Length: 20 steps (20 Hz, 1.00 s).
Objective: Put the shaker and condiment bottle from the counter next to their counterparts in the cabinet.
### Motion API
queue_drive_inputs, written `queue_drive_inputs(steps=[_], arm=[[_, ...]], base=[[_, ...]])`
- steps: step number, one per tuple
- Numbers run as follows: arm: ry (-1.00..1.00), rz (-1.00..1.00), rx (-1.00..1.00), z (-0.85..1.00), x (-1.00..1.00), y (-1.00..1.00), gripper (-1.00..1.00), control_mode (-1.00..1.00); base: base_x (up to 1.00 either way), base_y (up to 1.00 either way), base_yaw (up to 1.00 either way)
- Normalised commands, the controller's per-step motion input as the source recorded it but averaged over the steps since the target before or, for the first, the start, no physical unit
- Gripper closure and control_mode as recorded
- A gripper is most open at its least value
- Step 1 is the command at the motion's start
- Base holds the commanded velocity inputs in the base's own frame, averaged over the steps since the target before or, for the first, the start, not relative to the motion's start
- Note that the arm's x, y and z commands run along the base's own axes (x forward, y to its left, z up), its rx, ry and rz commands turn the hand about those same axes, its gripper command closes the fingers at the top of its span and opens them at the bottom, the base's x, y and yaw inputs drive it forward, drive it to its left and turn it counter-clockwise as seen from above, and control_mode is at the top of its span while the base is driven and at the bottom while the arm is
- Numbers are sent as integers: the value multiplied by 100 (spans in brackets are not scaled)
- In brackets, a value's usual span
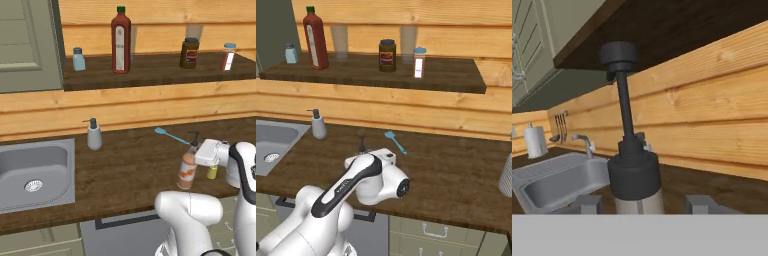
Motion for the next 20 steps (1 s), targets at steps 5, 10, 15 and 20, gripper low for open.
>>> queue_drive_inputs(steps=[5, 10, 15, 20], arm=[[-5, 0, 7, 48, -5, 0, 100, -100], [-7, 0, -1, 82, -3, 1, 100, -100], [-5, 0, -17, 76, -2, 18, 100, -100], [-4, 0, -19, 79, -9, 25, 100, -100]], base=[[0, 0, 0], [0, 0, 0], [0, 0, 0], [0, 0, 0]])
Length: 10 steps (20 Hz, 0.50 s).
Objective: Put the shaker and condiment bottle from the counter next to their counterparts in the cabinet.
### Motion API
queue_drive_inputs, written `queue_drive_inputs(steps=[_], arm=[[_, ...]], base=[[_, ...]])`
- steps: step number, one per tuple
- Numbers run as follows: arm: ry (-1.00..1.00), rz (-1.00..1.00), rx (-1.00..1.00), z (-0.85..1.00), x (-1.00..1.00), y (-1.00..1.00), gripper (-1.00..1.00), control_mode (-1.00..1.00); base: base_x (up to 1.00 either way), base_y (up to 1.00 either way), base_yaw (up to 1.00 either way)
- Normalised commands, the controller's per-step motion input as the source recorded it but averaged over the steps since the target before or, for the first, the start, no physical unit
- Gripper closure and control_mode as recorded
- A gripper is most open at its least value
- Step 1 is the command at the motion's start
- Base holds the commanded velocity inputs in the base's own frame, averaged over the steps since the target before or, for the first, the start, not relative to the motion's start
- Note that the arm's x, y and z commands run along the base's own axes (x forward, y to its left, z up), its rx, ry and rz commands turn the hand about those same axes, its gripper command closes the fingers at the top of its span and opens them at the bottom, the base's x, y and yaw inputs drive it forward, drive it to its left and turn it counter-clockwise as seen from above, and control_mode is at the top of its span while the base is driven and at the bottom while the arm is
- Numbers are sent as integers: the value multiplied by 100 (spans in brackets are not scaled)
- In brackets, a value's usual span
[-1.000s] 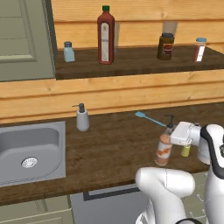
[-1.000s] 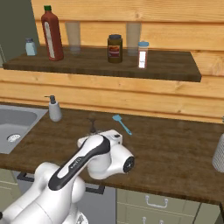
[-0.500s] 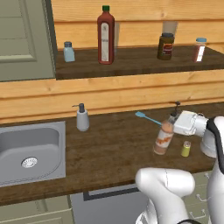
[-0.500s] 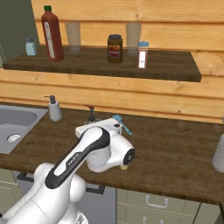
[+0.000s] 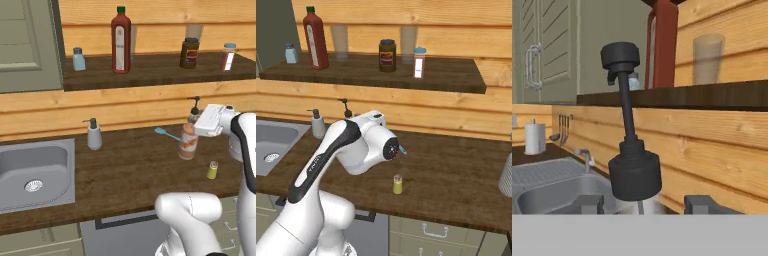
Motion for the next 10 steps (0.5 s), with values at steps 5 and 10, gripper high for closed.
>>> queue_drive_inputs(steps=[5, 10], arm=[[-6, 0, -11, 76, -31, 21, 100, -100], [0, 0, 9, 59, -33, 1, 100, -100]], base=[[0, 0, 0], [0, 0, 0]])
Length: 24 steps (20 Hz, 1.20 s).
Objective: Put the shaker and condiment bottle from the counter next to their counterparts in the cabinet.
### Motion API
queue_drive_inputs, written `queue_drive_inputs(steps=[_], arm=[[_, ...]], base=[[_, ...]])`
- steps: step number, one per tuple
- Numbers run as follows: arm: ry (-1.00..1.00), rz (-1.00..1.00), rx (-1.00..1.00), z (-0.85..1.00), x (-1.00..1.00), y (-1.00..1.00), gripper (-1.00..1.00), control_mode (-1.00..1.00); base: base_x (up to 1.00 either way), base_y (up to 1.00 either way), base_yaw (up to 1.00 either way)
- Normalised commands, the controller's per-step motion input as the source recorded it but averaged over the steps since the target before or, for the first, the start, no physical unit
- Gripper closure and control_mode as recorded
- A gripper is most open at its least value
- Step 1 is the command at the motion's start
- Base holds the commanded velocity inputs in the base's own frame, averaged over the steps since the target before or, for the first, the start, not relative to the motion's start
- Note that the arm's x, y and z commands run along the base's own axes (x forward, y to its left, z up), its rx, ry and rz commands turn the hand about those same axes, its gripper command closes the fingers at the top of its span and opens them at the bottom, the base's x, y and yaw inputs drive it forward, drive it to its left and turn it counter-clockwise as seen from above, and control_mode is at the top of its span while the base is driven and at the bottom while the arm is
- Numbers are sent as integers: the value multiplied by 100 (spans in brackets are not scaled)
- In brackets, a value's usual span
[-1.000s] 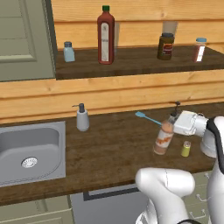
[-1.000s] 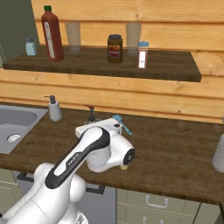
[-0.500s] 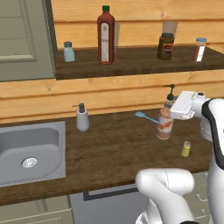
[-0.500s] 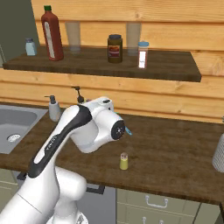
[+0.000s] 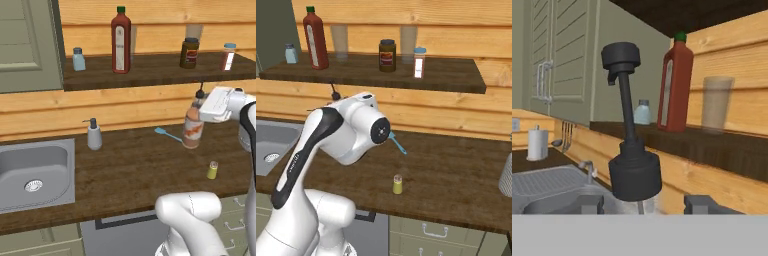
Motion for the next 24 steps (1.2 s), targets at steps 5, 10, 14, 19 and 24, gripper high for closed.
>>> queue_drive_inputs(steps=[5, 10, 14, 19, 24], arm=[[0, 0, 8, 52, -21, 5, 100, -100], [0, 0, 0, 52, -4, 17, 100, -100], [1, 0, 0, 55, 0, 18, 100, -100], [2, 0, 0, 55, 0, 14, 100, -100], [3, 0, 5, 45, 0, 6, 100, -100]], base=[[0, 0, 0], [0, 0, 0], [0, 0, 0], [0, 0, 0], [0, 0, 0]])
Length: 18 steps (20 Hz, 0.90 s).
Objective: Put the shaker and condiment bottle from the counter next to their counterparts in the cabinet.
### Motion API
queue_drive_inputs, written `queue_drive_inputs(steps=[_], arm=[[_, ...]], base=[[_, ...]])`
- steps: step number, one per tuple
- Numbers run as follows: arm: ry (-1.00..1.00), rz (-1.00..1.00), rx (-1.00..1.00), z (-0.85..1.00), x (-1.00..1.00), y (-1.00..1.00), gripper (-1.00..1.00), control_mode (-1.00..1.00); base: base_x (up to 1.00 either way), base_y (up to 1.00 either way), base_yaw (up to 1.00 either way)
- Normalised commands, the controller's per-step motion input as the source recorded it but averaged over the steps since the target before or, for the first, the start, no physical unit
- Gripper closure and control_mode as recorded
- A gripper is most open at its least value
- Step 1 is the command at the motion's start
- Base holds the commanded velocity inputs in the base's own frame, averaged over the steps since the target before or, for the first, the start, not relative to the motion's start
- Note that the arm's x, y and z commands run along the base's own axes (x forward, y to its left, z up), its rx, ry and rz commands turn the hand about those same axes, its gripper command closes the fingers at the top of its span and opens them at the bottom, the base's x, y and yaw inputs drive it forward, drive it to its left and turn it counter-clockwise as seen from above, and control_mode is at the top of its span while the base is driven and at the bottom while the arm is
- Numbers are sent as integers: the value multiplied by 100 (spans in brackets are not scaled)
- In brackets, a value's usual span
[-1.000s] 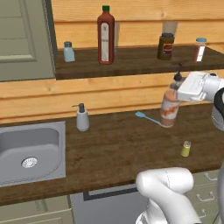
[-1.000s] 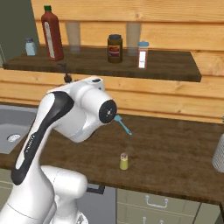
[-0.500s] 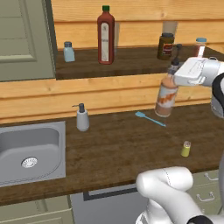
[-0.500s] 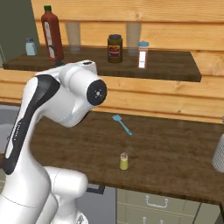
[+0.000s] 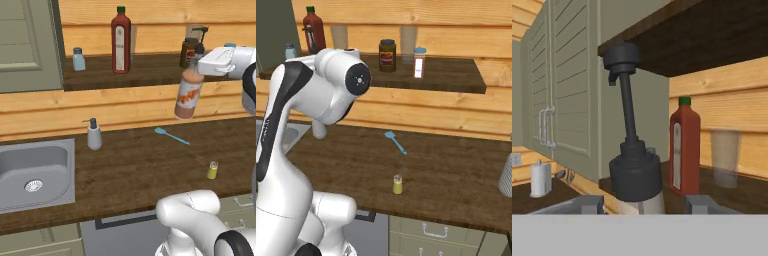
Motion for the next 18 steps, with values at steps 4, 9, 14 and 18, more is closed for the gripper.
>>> queue_drive_inputs(steps=[4, 9, 14, 18], arm=[[3, 0, 9, 39, 0, 2, 100, -100], [2, 0, 14, 27, 0, 0, 100, -100], [5, 0, 3, 26, 9, 6, 100, -100], [4, 0, 0, 39, 17, 11, 100, -100]], base=[[0, 0, 0], [0, 0, 0], [0, 0, 0], [0, 0, 0]])
